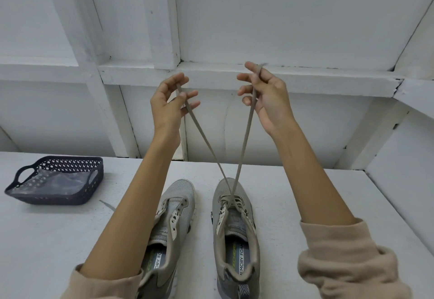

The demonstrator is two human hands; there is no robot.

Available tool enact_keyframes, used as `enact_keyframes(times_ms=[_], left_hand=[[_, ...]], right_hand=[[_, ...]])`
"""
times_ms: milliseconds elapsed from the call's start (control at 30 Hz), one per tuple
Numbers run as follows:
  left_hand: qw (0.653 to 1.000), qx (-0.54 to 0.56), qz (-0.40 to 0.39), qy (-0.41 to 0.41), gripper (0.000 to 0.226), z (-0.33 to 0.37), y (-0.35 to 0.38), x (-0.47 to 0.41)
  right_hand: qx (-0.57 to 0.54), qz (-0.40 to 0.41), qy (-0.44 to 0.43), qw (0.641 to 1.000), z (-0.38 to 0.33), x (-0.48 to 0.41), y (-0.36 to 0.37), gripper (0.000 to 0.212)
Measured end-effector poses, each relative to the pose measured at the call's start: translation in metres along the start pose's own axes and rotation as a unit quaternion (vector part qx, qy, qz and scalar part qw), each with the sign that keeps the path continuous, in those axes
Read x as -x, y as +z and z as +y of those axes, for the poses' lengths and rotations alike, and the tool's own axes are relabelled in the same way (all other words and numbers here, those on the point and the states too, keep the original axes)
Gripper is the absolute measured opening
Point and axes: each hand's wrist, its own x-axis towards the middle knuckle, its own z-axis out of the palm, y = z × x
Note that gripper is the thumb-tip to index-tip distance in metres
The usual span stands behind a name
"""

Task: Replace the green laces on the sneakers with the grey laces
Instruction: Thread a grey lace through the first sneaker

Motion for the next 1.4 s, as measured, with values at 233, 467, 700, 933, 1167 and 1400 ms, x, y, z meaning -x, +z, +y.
enact_keyframes(times_ms=[233, 467, 700, 933, 1167, 1400], left_hand=[[0.998, 0.006, -0.057, -0.016, 0.023, 0.006, 0.009, 0.010], [0.984, -0.015, -0.162, -0.077, 0.037, -0.010, 0.007, 0.029], [0.944, -0.061, -0.221, -0.236, 0.022, -0.052, -0.026, 0.067], [0.922, -0.230, -0.242, -0.194, 0.016, -0.078, -0.051, 0.107], [0.866, -0.356, -0.294, -0.193, 0.006, -0.091, -0.069, 0.122], [0.855, -0.380, -0.317, -0.155, 0.009, -0.087, -0.067, 0.127]], right_hand=[[0.081, -0.029, -0.023, 0.996, 0.001, 0.009, 0.006, 0.033], [0.149, -0.096, 0.009, 0.984, 0.031, 0.035, -0.006, 0.025], [0.274, -0.118, 0.083, 0.951, 0.080, 0.076, -0.055, 0.027], [0.330, -0.097, 0.137, 0.929, 0.113, 0.124, -0.092, 0.020], [0.263, -0.037, 0.174, 0.948, 0.120, 0.154, -0.103, 0.013], [0.295, -0.027, 0.153, 0.943, 0.114, 0.165, -0.107, 0.008]])
